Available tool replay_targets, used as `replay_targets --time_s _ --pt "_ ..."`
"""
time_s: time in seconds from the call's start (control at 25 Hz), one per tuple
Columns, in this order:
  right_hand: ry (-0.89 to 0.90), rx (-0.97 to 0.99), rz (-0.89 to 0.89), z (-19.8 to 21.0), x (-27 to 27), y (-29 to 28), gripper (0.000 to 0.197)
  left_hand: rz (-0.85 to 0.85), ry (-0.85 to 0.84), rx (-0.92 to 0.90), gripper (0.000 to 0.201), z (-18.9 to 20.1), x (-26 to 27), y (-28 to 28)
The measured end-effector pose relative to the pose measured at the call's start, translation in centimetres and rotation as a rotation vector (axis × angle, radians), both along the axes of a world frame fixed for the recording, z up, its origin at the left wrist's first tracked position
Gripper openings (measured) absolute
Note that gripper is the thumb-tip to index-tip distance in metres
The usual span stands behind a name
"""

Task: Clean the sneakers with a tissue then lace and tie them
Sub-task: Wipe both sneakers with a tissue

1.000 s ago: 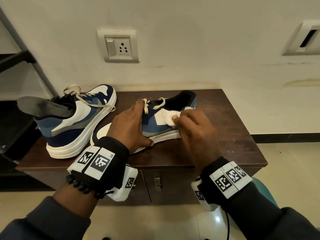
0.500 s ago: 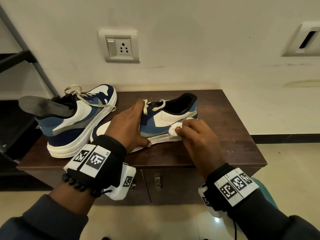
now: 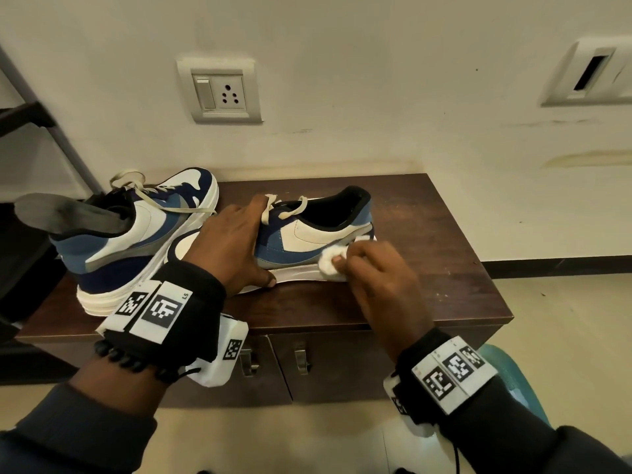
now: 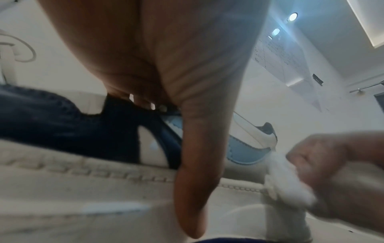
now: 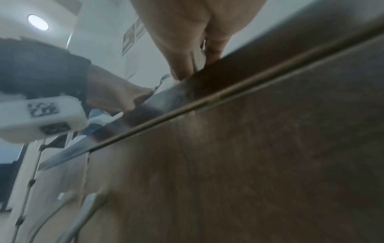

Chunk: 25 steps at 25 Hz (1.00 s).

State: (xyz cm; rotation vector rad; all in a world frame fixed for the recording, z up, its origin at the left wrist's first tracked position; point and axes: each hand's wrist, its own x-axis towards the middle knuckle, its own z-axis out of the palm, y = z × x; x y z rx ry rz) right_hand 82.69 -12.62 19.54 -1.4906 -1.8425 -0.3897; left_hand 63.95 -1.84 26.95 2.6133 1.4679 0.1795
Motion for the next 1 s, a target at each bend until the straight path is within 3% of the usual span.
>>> replay_targets --time_s 0.12,0.2,0.28,0.32,0.4,0.48,0.52,0.72,0.92,1.0 --pt "-0.026 -0.144 0.048 -1.5 0.1 -0.7 0.018 0.043 0.083 0.05 0.112 0.0 0.0 0.3" --pt "0.14 -0.057 0.044 0.1 0.8 -1.0 0.017 0.071 0.071 0.158 0.116 -0.1 0.0 -0.1" --pt "0.282 0.077 -0.009 2.0 1.4 -1.1 0.016 0.038 -0.075 0.323 0.118 0.1 0.7 -1.2" --pt "0.318 0.119 -0.034 2.7 1.5 -1.1 0.016 -0.018 -0.159 0.396 0.111 0.1 1.3 -1.6" --pt "0.321 0.128 -0.061 2.9 1.3 -0.6 0.021 -0.185 -0.233 0.459 0.078 0.1 3.0 -2.1" --pt "0.276 0.095 -0.043 2.2 0.9 0.3 0.021 -0.294 -0.223 0.426 0.044 -0.3 4.1 -2.2" --pt "0.234 0.072 -0.031 1.5 0.6 0.5 0.021 -0.308 -0.225 0.392 0.036 -0.5 4.2 -2.1" --pt "-0.015 -0.09 -0.011 -1.7 0.1 -0.1 0.018 -0.303 -0.247 0.277 0.03 -0.7 4.2 -1.9" --pt "0.178 0.202 0.007 1.9 0.0 -0.1 0.016 -0.338 -0.242 0.297 0.031 -0.8 4.1 -1.7" --pt "0.139 0.122 -0.011 1.3 0.1 0.3 0.014 -0.35 -0.233 0.288 0.03 -0.7 4.0 -1.7"
